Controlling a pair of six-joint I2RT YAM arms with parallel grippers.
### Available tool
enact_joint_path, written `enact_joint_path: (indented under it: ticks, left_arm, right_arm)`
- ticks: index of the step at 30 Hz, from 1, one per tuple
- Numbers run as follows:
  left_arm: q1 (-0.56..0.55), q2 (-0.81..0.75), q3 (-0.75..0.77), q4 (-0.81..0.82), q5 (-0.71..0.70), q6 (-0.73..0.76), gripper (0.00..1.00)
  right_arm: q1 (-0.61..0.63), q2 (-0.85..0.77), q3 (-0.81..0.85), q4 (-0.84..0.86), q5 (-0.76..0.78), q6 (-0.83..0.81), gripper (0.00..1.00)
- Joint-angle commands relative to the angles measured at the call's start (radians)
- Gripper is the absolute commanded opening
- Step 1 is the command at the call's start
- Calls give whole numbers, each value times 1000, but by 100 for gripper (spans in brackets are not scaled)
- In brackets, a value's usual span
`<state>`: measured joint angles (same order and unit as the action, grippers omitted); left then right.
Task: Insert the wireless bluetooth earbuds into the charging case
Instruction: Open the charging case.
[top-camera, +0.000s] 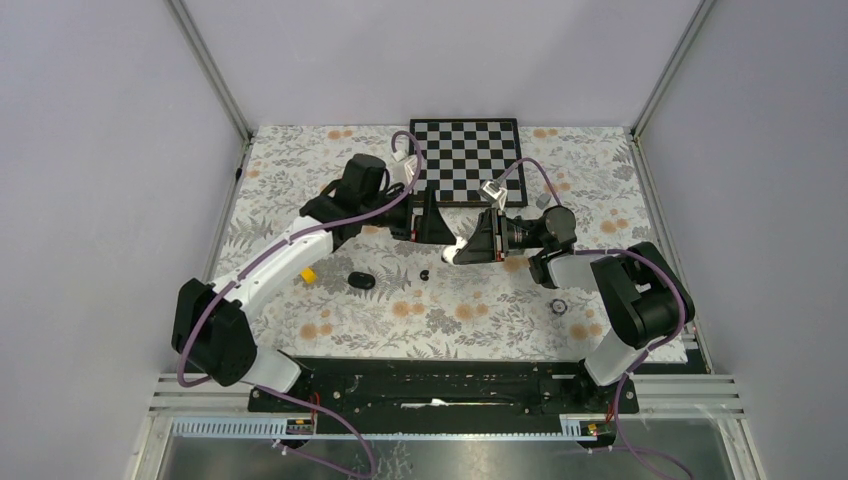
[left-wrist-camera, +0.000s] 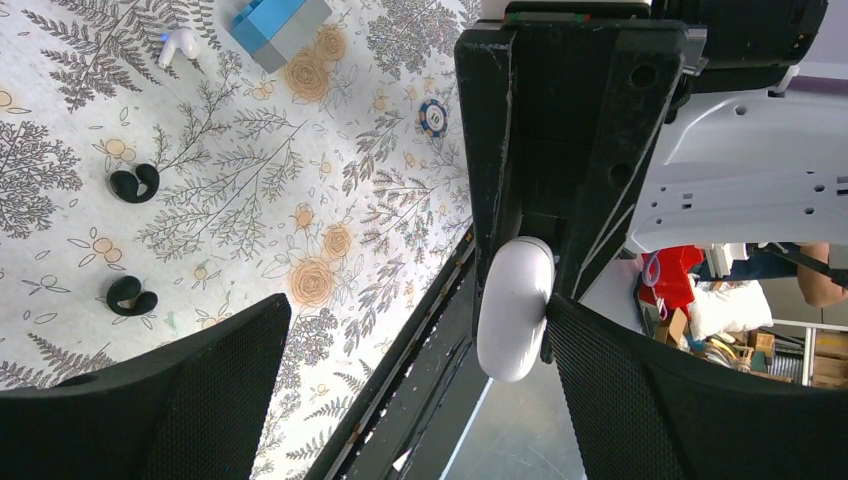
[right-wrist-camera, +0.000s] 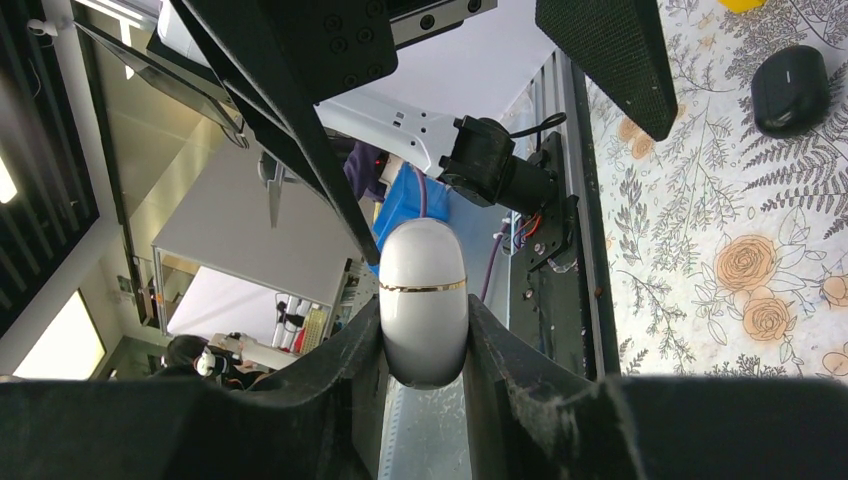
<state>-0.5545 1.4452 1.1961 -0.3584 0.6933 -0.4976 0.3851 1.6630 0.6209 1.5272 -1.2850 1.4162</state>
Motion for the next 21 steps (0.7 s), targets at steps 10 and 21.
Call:
enact_joint_path:
  ticks: [10,21]
  left_arm:
    - [-2,-33,-25,29,0,34,99]
    - [-10,-43,3,9,64,84,99]
  right_arm:
    - [0,-36,-1,142,-8,2,0]
    - [0,-44,-23,142,-5,-1,0]
